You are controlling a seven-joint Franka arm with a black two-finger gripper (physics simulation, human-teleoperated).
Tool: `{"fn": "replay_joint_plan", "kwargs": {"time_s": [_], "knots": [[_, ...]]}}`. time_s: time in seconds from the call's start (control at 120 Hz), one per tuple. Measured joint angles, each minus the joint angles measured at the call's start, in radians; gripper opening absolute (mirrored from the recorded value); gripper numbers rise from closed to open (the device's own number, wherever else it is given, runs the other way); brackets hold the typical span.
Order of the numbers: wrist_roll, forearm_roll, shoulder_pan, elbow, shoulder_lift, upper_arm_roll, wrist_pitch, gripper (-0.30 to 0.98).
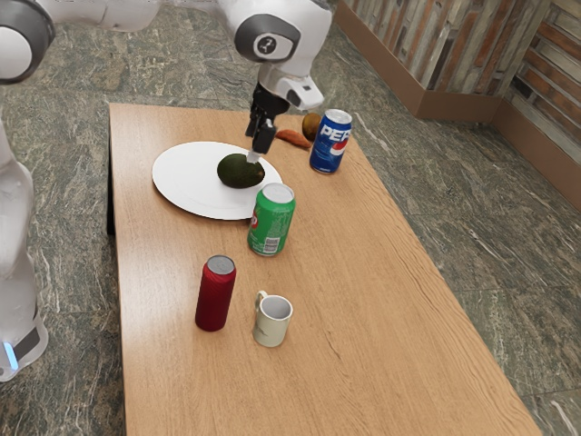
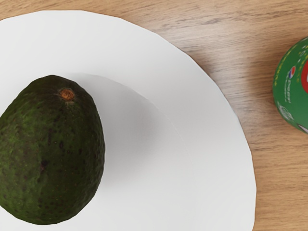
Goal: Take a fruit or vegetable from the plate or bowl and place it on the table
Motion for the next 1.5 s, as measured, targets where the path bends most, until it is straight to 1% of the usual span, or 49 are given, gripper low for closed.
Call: {"fn": "replay_joint_plan", "kwargs": {"time_s": [0.1,0.233,0.458,0.692,1.008,1.5], "knots": [[0.038,0.002,-0.003,-0.044,0.000,0.027,0.071,0.69],[0.083,0.031,0.004,-0.051,0.013,0.073,0.169,0.69],[0.141,0.045,0.007,-0.072,0.040,0.123,0.252,0.69],[0.181,0.039,0.002,-0.136,0.045,0.128,0.314,0.69],[0.213,0.038,0.009,-0.221,-0.043,0.149,0.364,0.69],[0.241,0.037,0.010,-0.267,-0.040,0.171,0.433,0.69]]}}
